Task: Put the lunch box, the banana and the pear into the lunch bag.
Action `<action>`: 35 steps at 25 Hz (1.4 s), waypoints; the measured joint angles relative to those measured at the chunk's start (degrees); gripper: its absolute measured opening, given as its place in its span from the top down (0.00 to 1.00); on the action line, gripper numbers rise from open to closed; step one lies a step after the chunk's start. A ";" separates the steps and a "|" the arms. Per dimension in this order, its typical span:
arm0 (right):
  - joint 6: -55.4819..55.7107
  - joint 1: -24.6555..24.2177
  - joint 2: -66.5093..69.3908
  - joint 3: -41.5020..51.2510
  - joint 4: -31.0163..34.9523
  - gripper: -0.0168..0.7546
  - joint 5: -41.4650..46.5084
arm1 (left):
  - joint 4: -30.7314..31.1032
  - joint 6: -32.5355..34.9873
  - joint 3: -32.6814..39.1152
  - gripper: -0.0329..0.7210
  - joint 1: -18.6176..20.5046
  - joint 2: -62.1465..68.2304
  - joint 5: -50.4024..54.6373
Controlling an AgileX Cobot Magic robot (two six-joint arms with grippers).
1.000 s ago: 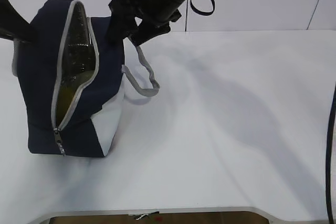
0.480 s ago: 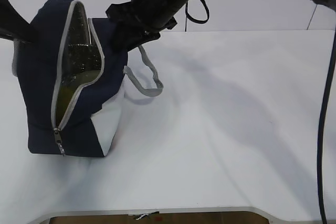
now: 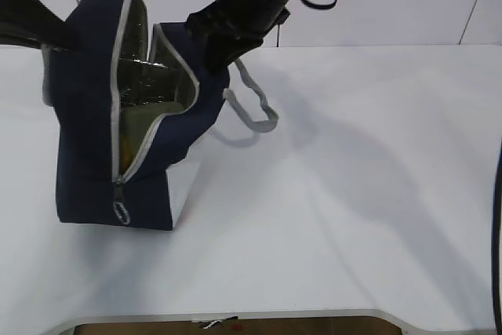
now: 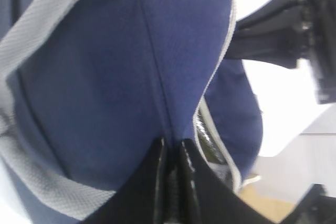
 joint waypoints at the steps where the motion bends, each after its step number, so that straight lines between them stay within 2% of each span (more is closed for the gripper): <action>1: 0.41 0.00 -0.95 0.00 -2.21 0.95 0.39 | -1.36 0.09 0.00 0.94 -0.52 0.00 0.10; 4: 2.22 0.00 -4.74 0.00 -10.12 0.95 1.59 | -4.52 0.23 0.00 0.94 -2.95 0.00 0.10; 10: 3.79 -0.55 -11.69 2.92 -18.25 0.95 1.96 | -9.00 0.43 0.00 0.94 -9.35 1.69 -3.44; 17: 4.62 -1.08 -12.59 9.90 -21.70 0.95 2.22 | -10.60 3.17 0.00 0.94 -13.32 4.77 -6.71; 22: 5.26 -1.08 -12.59 10.00 -22.57 0.93 2.12 | -10.83 3.52 0.00 0.93 -13.46 4.87 -8.61; 25: 5.76 -1.08 -12.59 10.00 -22.88 0.83 1.87 | -10.83 3.55 0.00 0.86 -13.46 5.11 -8.61; 30: 7.63 -1.08 -12.59 10.00 -22.99 0.49 1.50 | -10.83 3.64 0.00 0.56 -13.46 5.19 -8.33; 32: 8.26 -1.08 -12.59 10.00 -22.99 0.44 1.50 | -10.72 3.64 0.00 0.51 -13.46 5.19 -7.21; 35: 8.67 -1.08 -12.81 10.00 -22.21 0.41 1.37 | -10.61 3.64 0.00 0.48 -12.48 5.19 -4.71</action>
